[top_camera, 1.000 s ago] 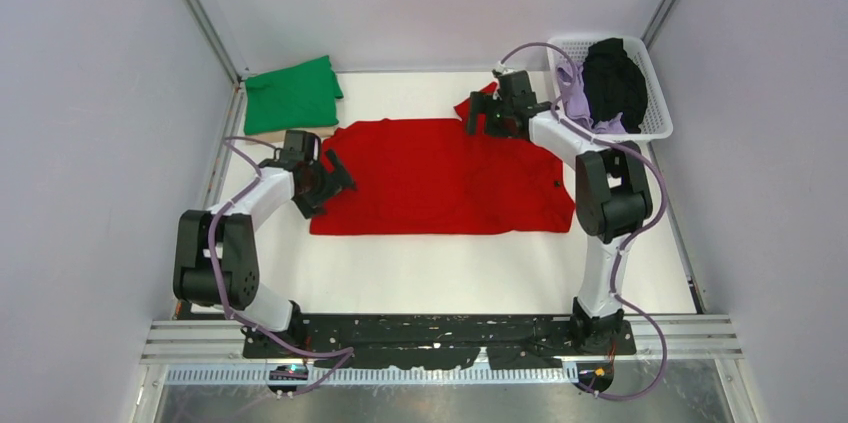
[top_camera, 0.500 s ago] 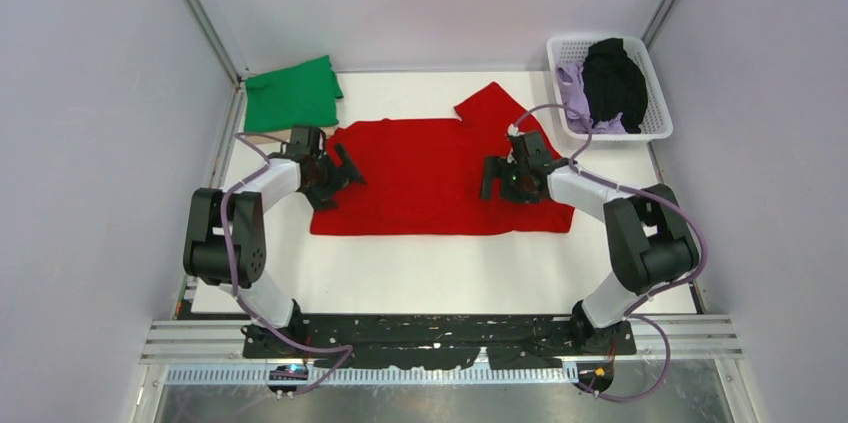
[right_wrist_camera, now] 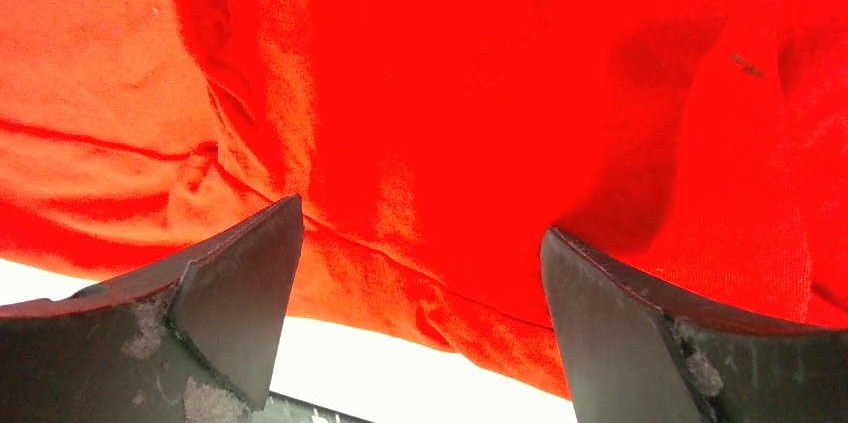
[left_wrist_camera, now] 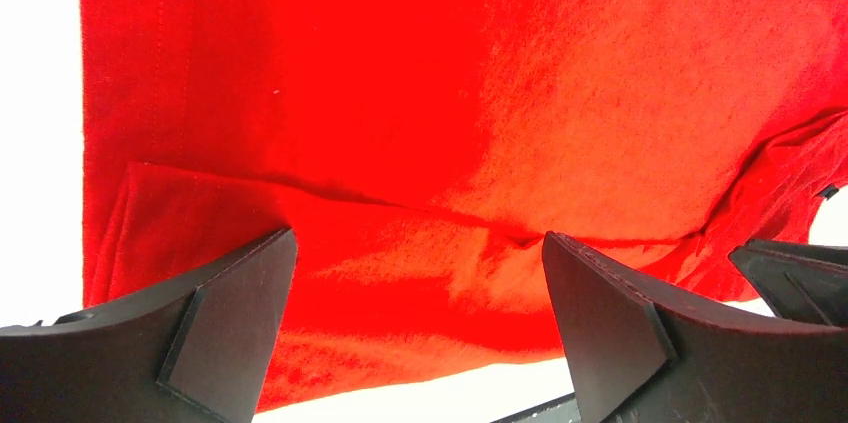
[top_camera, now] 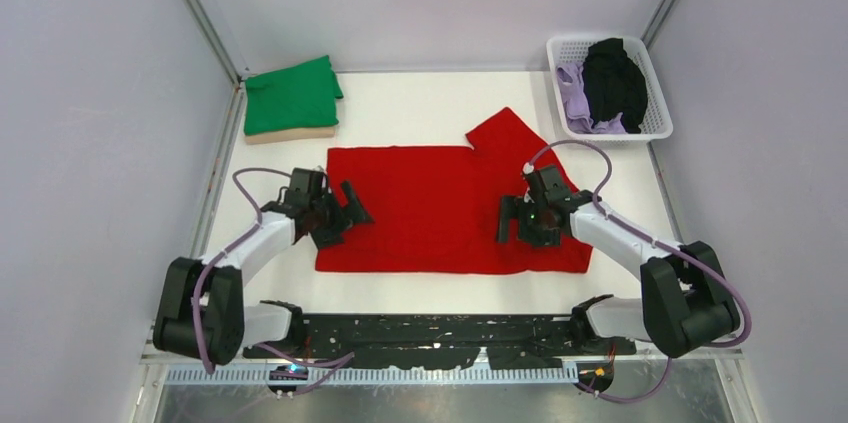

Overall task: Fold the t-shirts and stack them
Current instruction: Fold the flattened tshirt in 1/3 of the way

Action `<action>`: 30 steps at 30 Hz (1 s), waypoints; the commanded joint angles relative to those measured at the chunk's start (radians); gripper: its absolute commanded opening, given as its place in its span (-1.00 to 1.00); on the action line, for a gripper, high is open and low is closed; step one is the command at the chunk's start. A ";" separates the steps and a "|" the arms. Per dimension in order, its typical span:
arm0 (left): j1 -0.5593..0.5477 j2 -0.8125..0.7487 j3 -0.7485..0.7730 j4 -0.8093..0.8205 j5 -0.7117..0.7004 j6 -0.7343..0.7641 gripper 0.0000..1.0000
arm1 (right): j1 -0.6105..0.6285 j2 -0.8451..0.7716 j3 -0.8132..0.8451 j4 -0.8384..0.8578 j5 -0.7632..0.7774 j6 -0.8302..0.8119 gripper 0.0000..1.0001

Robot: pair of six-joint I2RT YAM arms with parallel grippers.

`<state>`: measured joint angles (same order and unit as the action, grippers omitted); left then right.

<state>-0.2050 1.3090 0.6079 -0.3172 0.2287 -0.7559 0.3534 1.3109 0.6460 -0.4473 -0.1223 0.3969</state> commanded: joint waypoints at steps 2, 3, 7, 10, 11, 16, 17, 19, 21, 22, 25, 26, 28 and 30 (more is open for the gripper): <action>-0.037 -0.143 -0.166 -0.216 -0.037 -0.034 0.99 | 0.049 -0.058 -0.028 -0.310 -0.001 0.011 0.91; -0.041 -0.172 -0.182 -0.225 -0.037 -0.038 0.99 | 0.057 -0.063 -0.036 -0.330 -0.009 0.018 0.91; -0.054 -0.236 -0.220 -0.247 -0.027 -0.039 0.99 | 0.136 -0.052 -0.061 -0.338 -0.042 0.063 0.91; -0.069 -0.275 -0.252 -0.251 -0.030 -0.072 0.99 | 0.166 -0.036 -0.070 -0.344 -0.009 0.077 0.91; -0.075 -0.293 -0.262 -0.259 -0.027 -0.084 0.99 | 0.168 -0.032 -0.069 -0.348 -0.002 0.087 0.91; -0.090 -0.402 -0.296 -0.348 -0.042 -0.112 0.99 | 0.169 -0.070 -0.057 -0.382 0.057 0.116 0.91; -0.091 -0.420 -0.297 -0.361 -0.039 -0.118 0.99 | 0.169 -0.077 -0.050 -0.393 0.062 0.123 0.91; -0.092 -0.452 -0.293 -0.385 -0.038 -0.118 0.99 | 0.170 -0.091 -0.047 -0.408 0.073 0.133 0.91; -0.092 -0.470 -0.289 -0.405 -0.044 -0.120 0.99 | 0.169 -0.100 -0.049 -0.416 0.074 0.140 0.91; -0.092 -0.479 -0.286 -0.411 -0.050 -0.120 0.99 | 0.170 -0.103 -0.049 -0.420 0.074 0.143 0.91; -0.093 -0.487 -0.273 -0.419 -0.062 -0.119 0.99 | 0.170 -0.110 -0.043 -0.408 0.079 0.138 0.91; -0.093 -0.485 -0.266 -0.417 -0.061 -0.117 0.99 | 0.170 -0.118 -0.039 -0.398 0.090 0.133 0.91; -0.093 -0.486 -0.246 -0.400 -0.051 -0.111 0.99 | 0.170 -0.134 -0.009 -0.381 0.109 0.122 0.91; -0.093 -0.493 -0.216 -0.373 -0.041 -0.106 0.99 | 0.169 -0.154 0.026 -0.363 0.117 0.107 0.91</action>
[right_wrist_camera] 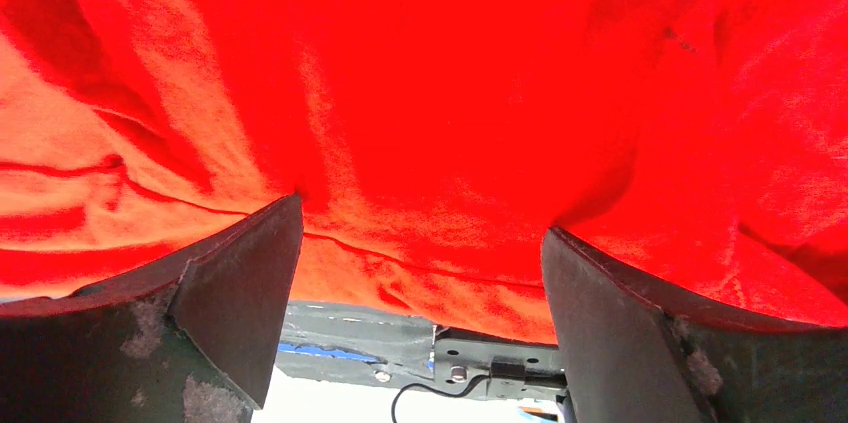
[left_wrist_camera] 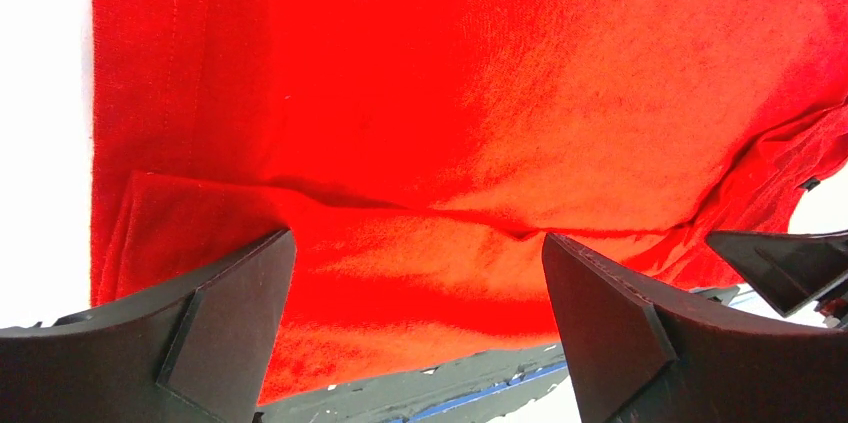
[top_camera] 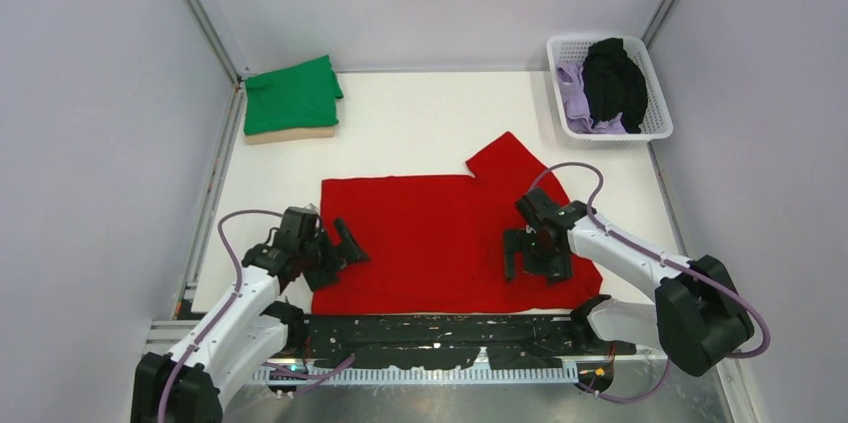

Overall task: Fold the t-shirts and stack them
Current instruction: Fold the flattened tshirt in 1/3 of the way, then grab the side of the flattened tshirt furthest away from the robot with both arms

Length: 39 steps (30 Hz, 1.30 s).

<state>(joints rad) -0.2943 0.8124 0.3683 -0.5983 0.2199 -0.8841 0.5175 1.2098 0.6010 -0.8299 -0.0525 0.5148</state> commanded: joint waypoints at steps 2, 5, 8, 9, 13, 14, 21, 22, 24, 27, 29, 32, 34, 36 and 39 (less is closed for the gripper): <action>-0.003 -0.002 0.063 -0.054 -0.034 0.024 0.99 | 0.006 -0.081 0.107 0.044 0.044 -0.026 0.91; -0.002 0.013 0.155 -0.018 -0.076 0.036 0.99 | 0.005 -0.131 0.160 0.071 0.066 -0.053 0.91; 0.004 0.094 0.268 -0.007 -0.187 0.086 0.99 | 0.003 -0.163 0.200 0.112 0.116 -0.078 0.91; 0.011 0.130 0.317 -0.004 -0.239 0.105 0.99 | 0.000 -0.177 0.201 0.126 0.127 -0.081 0.91; 0.122 0.336 0.459 0.062 -0.246 0.175 0.99 | -0.035 -0.182 0.207 0.211 0.115 -0.093 0.91; 0.151 0.388 0.485 0.096 -0.233 0.192 0.99 | -0.049 -0.176 0.212 0.218 0.104 -0.096 0.91; 0.253 0.788 0.764 0.077 -0.257 0.254 0.99 | -0.117 -0.098 0.225 0.254 0.039 -0.121 0.91; 0.256 0.844 0.799 0.057 -0.259 0.264 0.99 | -0.128 -0.090 0.223 0.259 0.025 -0.121 0.91; 0.256 0.918 0.867 0.023 -0.254 0.289 0.94 | -0.142 -0.080 0.220 0.268 0.015 -0.122 0.91; 0.262 0.999 0.924 -0.001 -0.255 0.299 0.84 | -0.156 -0.072 0.216 0.279 0.005 -0.129 0.91; 0.267 1.041 0.945 -0.027 -0.233 0.299 0.62 | -0.167 -0.066 0.217 0.281 0.002 -0.133 0.91; 0.267 1.049 0.954 -0.040 -0.226 0.298 0.51 | -0.180 -0.056 0.218 0.283 -0.004 -0.139 0.91; 0.267 1.045 0.948 -0.035 -0.194 0.298 0.52 | -0.185 -0.048 0.219 0.284 -0.011 -0.142 0.91; 0.267 1.045 0.949 -0.057 -0.190 0.294 0.52 | -0.192 -0.041 0.222 0.288 -0.022 -0.144 0.91; 0.267 1.036 0.935 -0.058 -0.194 0.286 0.52 | -0.197 -0.030 0.217 0.302 -0.039 -0.150 0.91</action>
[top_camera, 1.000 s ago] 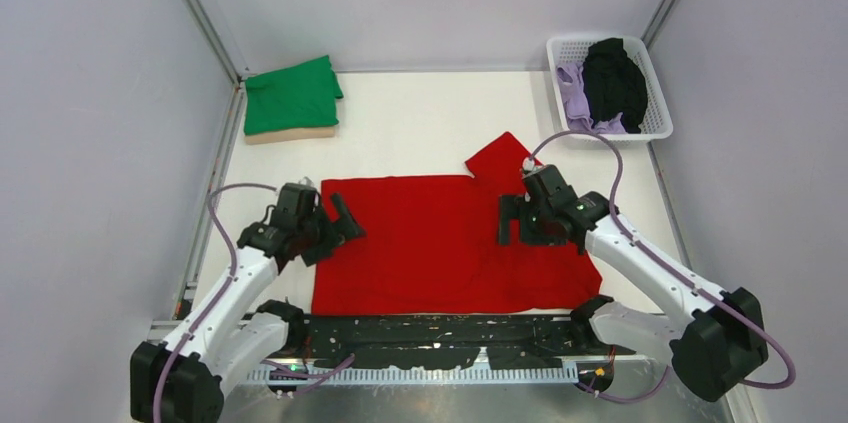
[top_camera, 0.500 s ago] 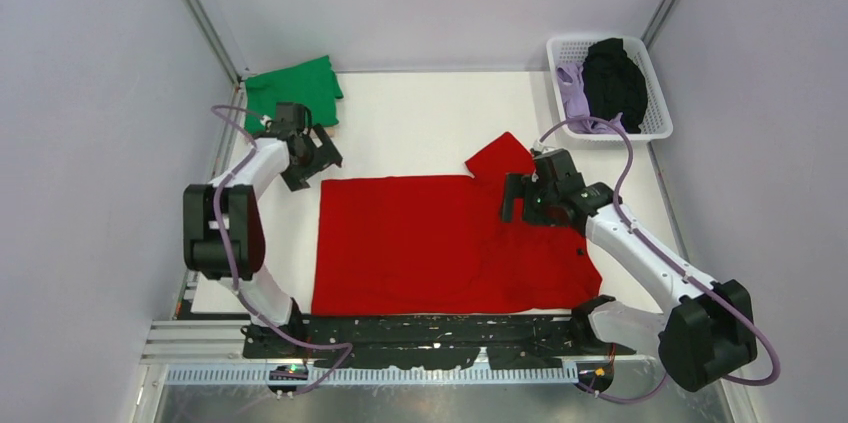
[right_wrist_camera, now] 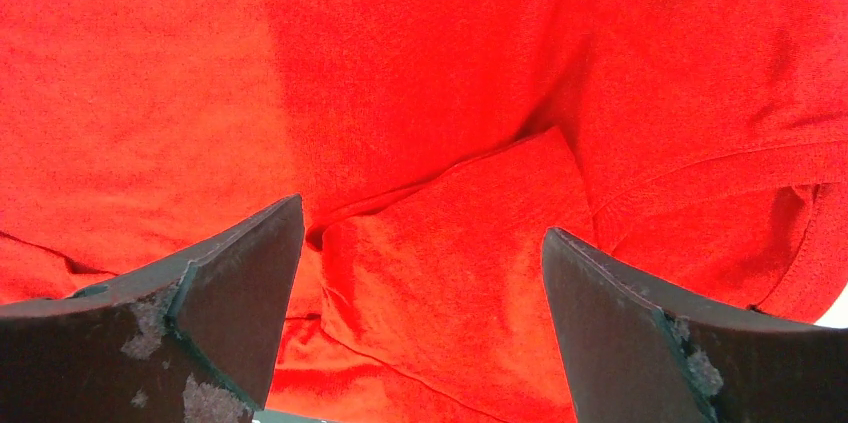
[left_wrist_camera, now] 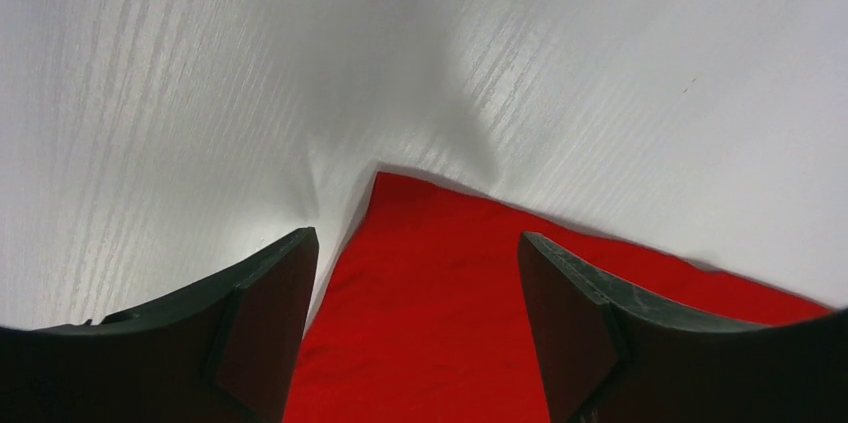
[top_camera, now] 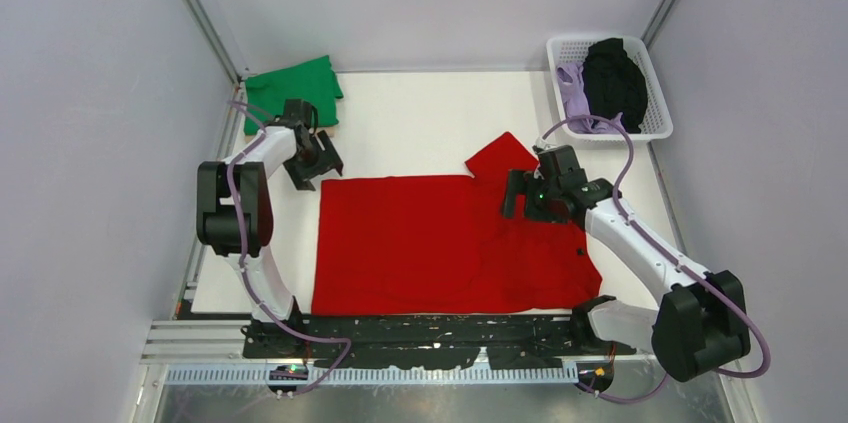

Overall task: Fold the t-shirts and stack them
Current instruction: Grab the side of the flattened tshirt furthest away from the robot with both arms

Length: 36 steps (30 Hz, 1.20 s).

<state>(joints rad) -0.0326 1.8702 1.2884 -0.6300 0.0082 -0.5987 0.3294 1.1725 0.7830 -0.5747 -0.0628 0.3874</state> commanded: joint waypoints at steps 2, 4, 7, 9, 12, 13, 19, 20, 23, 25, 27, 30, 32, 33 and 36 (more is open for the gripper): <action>0.005 -0.022 0.014 -0.027 0.016 -0.004 0.52 | -0.011 0.020 0.015 0.066 -0.029 -0.024 0.91; 0.005 -0.019 0.017 -0.031 0.017 -0.015 0.52 | -0.012 0.040 -0.016 0.093 -0.034 -0.012 0.91; 0.004 -0.013 0.031 -0.027 0.028 -0.030 0.50 | -0.018 0.067 -0.069 0.146 -0.032 0.015 0.91; 0.002 -0.005 0.044 -0.025 0.039 -0.046 0.50 | -0.046 0.083 -0.103 0.171 -0.020 0.033 0.91; -0.001 -0.005 0.042 -0.008 0.048 -0.075 0.49 | -0.087 0.111 -0.150 0.214 -0.047 0.068 0.91; -0.003 -0.004 0.040 -0.006 0.047 -0.085 0.49 | -0.101 0.115 -0.173 0.223 -0.056 0.074 0.91; -0.039 0.001 0.041 -0.001 0.006 -0.134 0.49 | -0.177 0.175 -0.200 0.220 -0.070 0.092 0.91; -0.041 -0.001 0.040 0.000 0.002 -0.138 0.49 | -0.188 0.176 -0.201 0.213 -0.071 0.090 0.92; -0.041 -0.004 0.034 0.004 0.001 -0.152 0.48 | -0.237 0.184 -0.194 0.183 -0.072 0.074 0.92; -0.043 -0.005 0.035 -0.003 0.001 -0.172 0.45 | -0.263 0.189 -0.193 0.170 -0.071 0.068 0.92; -0.049 -0.006 0.038 0.002 0.001 -0.184 0.42 | -0.285 0.197 -0.191 0.159 -0.066 0.065 0.92; -0.066 0.001 0.051 0.002 -0.033 -0.197 0.41 | -0.313 0.205 -0.189 0.144 -0.058 0.063 0.92; -0.074 0.005 0.060 -0.012 -0.051 -0.209 0.40 | -0.342 0.200 -0.190 0.124 -0.043 0.067 0.93; -0.075 0.006 0.062 -0.012 -0.052 -0.214 0.40 | -0.352 0.189 -0.191 0.117 -0.038 0.066 0.93; -0.079 0.011 0.067 -0.005 -0.052 -0.223 0.39 | -0.387 0.169 -0.195 0.086 -0.010 0.062 0.93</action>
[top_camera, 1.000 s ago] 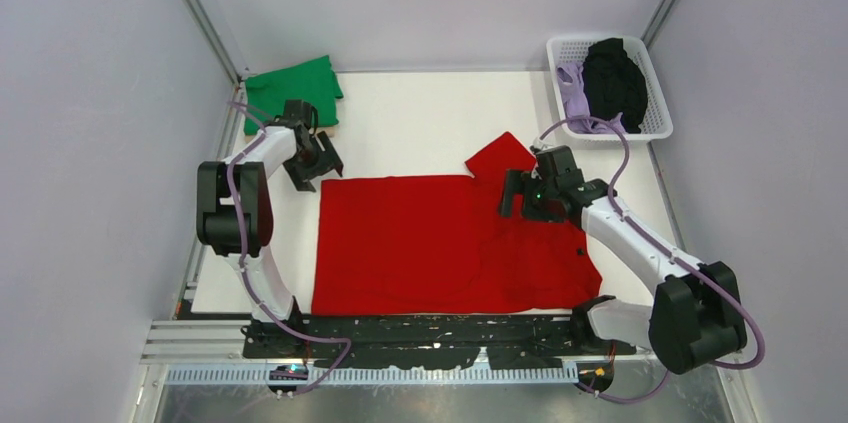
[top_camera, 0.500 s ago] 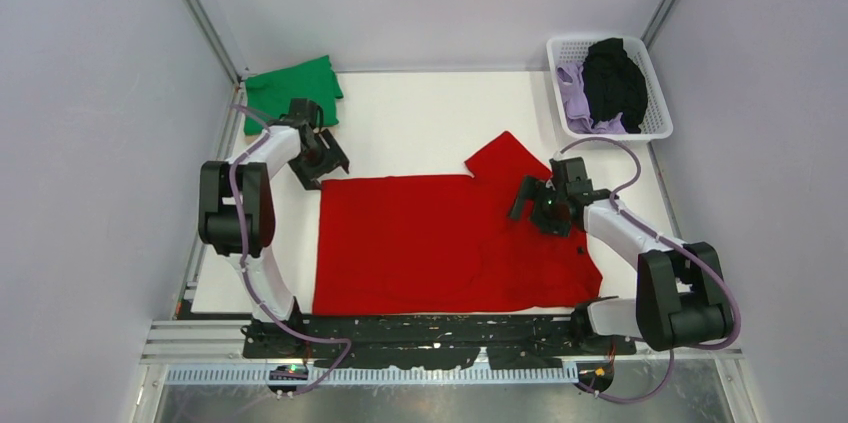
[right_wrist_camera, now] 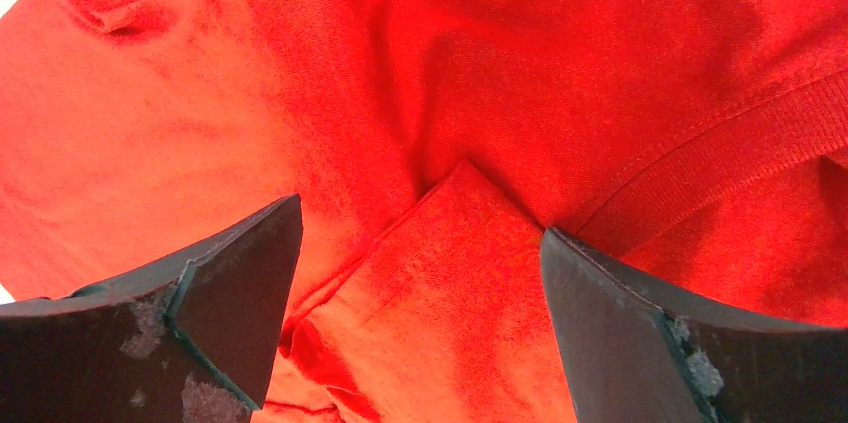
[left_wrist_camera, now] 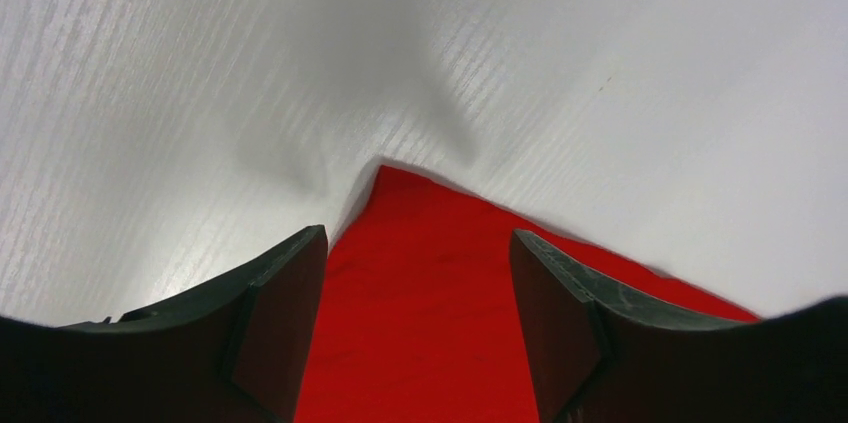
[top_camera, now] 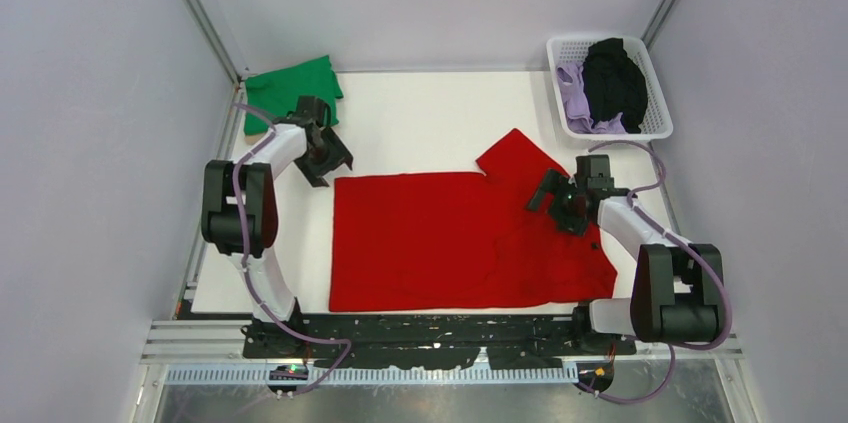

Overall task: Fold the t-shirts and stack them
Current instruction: Grab the side of the flattened tshirt furthest away from the robot with both arms

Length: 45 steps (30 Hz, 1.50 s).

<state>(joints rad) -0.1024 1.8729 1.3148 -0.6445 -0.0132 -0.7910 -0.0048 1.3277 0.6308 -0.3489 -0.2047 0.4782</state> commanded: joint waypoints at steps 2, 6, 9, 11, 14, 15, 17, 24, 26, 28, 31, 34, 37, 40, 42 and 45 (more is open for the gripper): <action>-0.016 0.016 0.052 0.013 -0.026 -0.029 0.39 | -0.067 0.008 -0.041 -0.146 0.138 -0.030 0.93; -0.028 0.046 0.073 0.015 0.004 -0.030 0.36 | -0.087 0.001 -0.034 -0.154 0.143 -0.033 0.93; -0.032 0.082 0.087 0.026 0.045 -0.036 0.32 | -0.088 0.000 -0.034 -0.148 0.124 -0.037 0.93; -0.036 0.112 0.107 0.018 0.058 -0.036 0.26 | -0.090 -0.001 -0.034 -0.147 0.122 -0.038 0.93; -0.040 0.140 0.120 0.007 0.059 -0.031 0.13 | -0.090 -0.003 -0.033 -0.148 0.121 -0.040 0.93; -0.040 0.144 0.120 0.006 0.061 -0.029 0.06 | -0.091 -0.004 -0.033 -0.148 0.120 -0.041 0.93; -0.041 0.147 0.123 -0.003 0.068 -0.019 -0.09 | -0.092 -0.002 -0.030 -0.148 0.120 -0.041 0.93; -0.059 0.109 0.117 -0.060 0.037 0.030 -0.14 | -0.095 0.001 -0.022 -0.149 0.115 -0.041 0.93; -0.066 0.106 0.112 -0.064 0.025 0.041 -0.14 | -0.095 -0.002 -0.023 -0.148 0.112 -0.040 0.93; -0.072 0.112 0.112 -0.068 0.025 0.047 -0.14 | -0.095 -0.004 -0.023 -0.147 0.109 -0.041 0.94; -0.077 0.124 0.115 -0.078 0.031 0.059 -0.31 | -0.095 -0.015 -0.024 -0.145 0.111 -0.041 0.94; -0.080 0.120 0.107 -0.073 0.029 0.063 -0.48 | -0.095 -0.024 -0.024 -0.145 0.111 -0.041 0.94; -0.080 0.114 0.112 -0.056 0.039 0.079 -0.81 | -0.095 -0.028 -0.022 -0.143 0.108 -0.042 0.94; -0.081 0.103 0.122 -0.045 0.052 0.103 -1.00 | -0.095 -0.030 -0.019 -0.142 0.103 -0.044 0.94; -0.082 0.083 0.120 -0.034 0.054 0.122 -1.00 | -0.095 -0.035 -0.014 -0.141 0.102 -0.045 0.94; -0.083 0.040 0.099 -0.008 0.059 0.152 -1.00 | -0.095 -0.051 -0.009 -0.123 0.078 -0.053 0.93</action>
<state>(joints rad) -0.1822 1.9980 1.4174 -0.6895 0.0307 -0.6956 -0.0895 1.2976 0.6312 -0.4183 -0.1509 0.4507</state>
